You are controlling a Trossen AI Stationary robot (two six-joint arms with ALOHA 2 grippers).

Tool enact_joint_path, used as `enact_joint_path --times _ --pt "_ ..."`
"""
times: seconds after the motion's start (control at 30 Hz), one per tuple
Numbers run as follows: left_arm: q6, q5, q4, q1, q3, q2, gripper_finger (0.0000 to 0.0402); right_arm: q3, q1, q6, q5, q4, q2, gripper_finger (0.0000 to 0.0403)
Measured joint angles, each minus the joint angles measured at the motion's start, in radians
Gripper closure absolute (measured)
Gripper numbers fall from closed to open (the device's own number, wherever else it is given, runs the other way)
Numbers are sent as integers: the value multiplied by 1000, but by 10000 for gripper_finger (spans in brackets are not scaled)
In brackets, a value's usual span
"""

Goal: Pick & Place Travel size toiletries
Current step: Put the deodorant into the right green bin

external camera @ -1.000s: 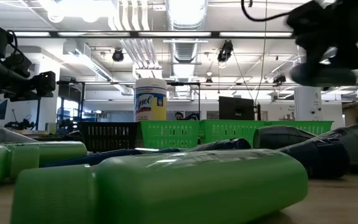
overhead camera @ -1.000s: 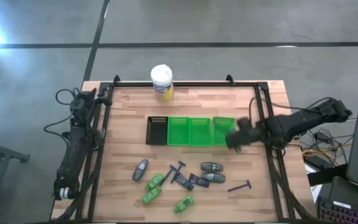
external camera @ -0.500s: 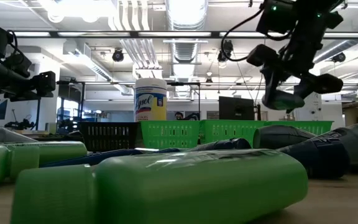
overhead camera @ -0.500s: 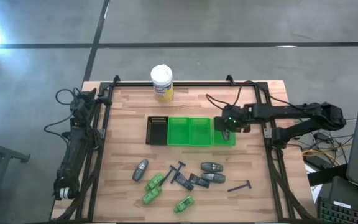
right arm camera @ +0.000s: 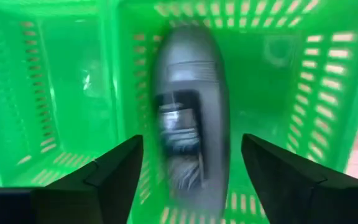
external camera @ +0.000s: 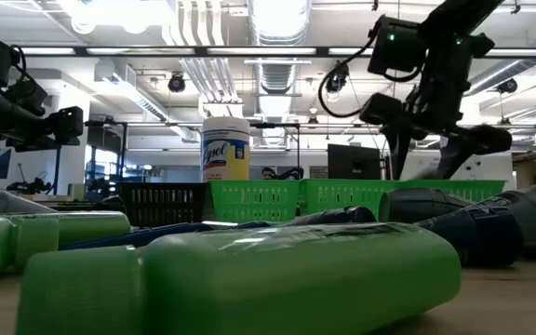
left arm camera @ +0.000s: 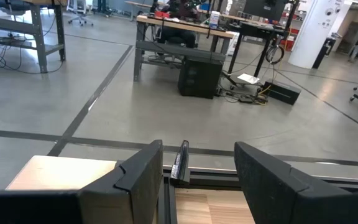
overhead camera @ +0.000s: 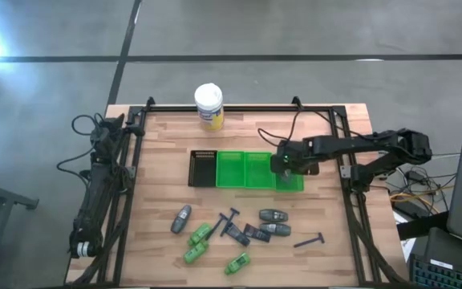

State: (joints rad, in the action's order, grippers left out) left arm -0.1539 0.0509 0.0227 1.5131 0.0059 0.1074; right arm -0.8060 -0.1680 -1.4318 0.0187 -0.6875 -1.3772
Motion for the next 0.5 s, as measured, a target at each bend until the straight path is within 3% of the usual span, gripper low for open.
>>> enact_joint_path --times 0.3,0.5 --pt "0 0 0 0 0 0 197 -92 1 147 -95 -175 68 71" --pt "0 0 0 0 0 0 197 -140 95 508 0 -207 86 58"
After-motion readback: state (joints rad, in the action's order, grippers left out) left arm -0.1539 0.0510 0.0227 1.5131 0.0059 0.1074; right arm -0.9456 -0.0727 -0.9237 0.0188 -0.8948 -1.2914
